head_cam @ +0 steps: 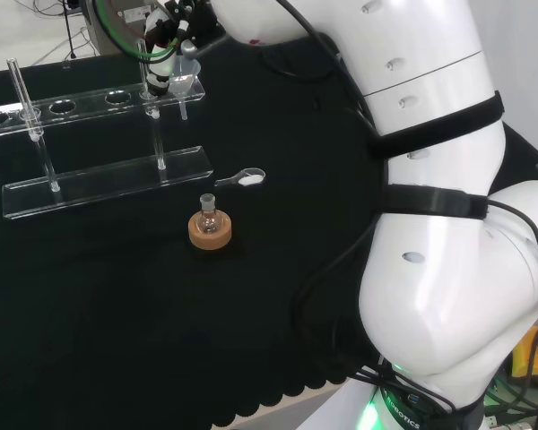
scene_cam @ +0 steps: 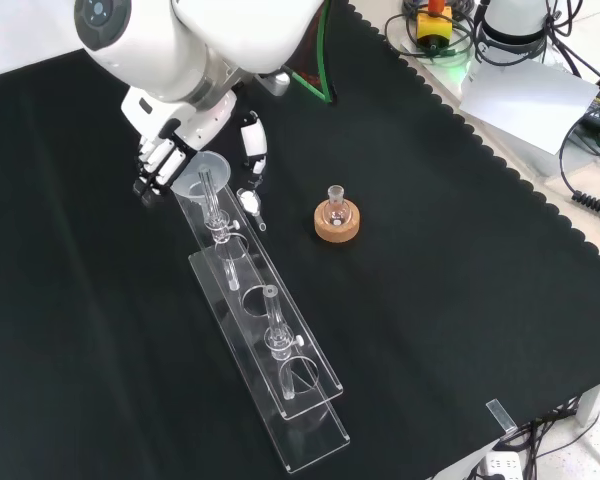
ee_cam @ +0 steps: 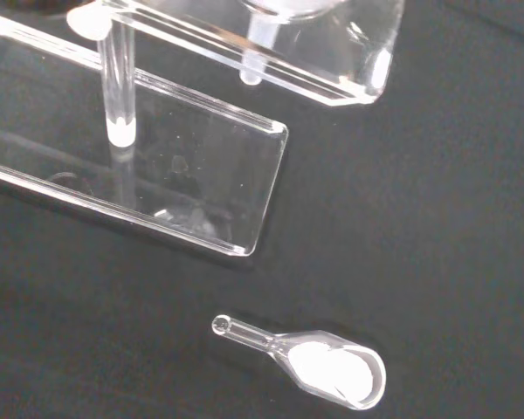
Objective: Pick up the funnel from the transparent funnel stand.
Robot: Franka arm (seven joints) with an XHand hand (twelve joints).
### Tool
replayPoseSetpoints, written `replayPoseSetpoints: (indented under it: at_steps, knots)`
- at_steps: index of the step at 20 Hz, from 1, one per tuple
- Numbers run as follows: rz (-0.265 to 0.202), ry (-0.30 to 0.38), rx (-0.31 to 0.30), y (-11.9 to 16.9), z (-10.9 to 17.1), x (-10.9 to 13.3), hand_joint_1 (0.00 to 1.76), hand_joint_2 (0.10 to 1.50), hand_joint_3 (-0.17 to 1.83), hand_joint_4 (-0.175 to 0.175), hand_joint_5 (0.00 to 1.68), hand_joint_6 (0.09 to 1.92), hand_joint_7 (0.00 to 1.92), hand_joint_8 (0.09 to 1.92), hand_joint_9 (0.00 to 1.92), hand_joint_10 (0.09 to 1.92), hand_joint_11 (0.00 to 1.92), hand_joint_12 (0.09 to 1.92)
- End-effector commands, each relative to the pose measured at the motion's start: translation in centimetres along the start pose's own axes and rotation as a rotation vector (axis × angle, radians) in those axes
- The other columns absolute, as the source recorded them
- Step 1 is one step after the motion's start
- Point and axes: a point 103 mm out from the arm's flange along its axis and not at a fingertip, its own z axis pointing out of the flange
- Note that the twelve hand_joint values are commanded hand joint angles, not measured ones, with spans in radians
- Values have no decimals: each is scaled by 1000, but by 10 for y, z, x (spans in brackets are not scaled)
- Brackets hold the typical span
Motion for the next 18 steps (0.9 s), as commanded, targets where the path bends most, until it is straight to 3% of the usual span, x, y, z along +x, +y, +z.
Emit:
replayPoseSetpoints:
  at_steps: [1,16,17,18]
  knots:
    - [0,-6,13,0,7,-4,638,596,566,26,100,87,0,415,159,896,448,1437]
    - [4,-8,8,-18,33,-61,643,600,563,28,116,87,0,451,173,880,452,1432]
    - [7,-19,9,-10,18,-31,643,600,563,28,116,87,0,452,173,880,452,1432]
    - [6,-22,7,-8,13,-22,644,600,563,28,118,87,0,453,174,879,452,1432]
